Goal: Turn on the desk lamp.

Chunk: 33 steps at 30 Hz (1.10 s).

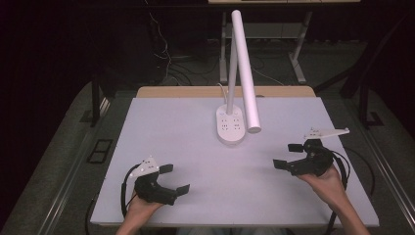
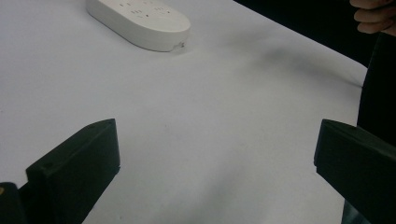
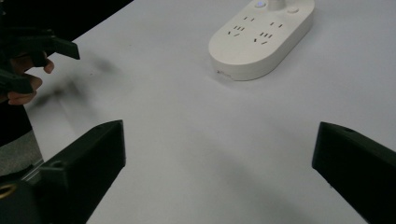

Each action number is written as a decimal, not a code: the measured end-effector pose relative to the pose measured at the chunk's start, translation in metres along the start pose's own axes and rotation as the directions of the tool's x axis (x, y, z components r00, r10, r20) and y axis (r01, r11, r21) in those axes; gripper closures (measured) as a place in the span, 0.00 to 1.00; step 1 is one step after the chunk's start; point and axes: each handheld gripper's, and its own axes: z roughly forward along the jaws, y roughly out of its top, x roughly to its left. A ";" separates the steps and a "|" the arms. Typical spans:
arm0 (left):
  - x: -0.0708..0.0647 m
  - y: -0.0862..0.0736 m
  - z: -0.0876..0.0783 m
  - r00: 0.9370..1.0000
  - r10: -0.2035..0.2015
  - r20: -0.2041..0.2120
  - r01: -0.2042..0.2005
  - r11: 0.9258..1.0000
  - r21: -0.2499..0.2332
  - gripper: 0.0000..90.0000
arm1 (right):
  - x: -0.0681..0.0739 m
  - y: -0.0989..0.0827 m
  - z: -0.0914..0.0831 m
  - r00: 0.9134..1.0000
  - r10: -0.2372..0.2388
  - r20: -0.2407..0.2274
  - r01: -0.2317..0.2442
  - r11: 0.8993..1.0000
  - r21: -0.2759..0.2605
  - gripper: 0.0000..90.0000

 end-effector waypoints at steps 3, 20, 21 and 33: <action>0.000 0.000 0.000 1.000 0.000 0.000 0.000 1.000 -0.001 0.00 | -0.001 0.006 0.002 1.000 -0.005 -0.001 0.005 1.000 0.000 0.02; 0.000 0.000 0.000 1.000 0.001 -0.003 0.000 1.000 0.005 0.00 | -0.008 0.035 0.018 1.000 -0.027 -0.006 0.027 0.999 0.021 0.02; 0.000 0.000 0.000 1.000 0.001 -0.003 -0.001 1.000 0.005 0.00 | -0.008 0.037 0.019 1.000 -0.027 -0.007 0.027 0.999 0.022 0.02; 0.000 0.000 0.000 1.000 0.001 -0.001 -0.001 1.000 0.004 0.00 | -0.011 0.053 0.031 0.999 -0.040 -0.010 0.041 0.998 0.042 0.02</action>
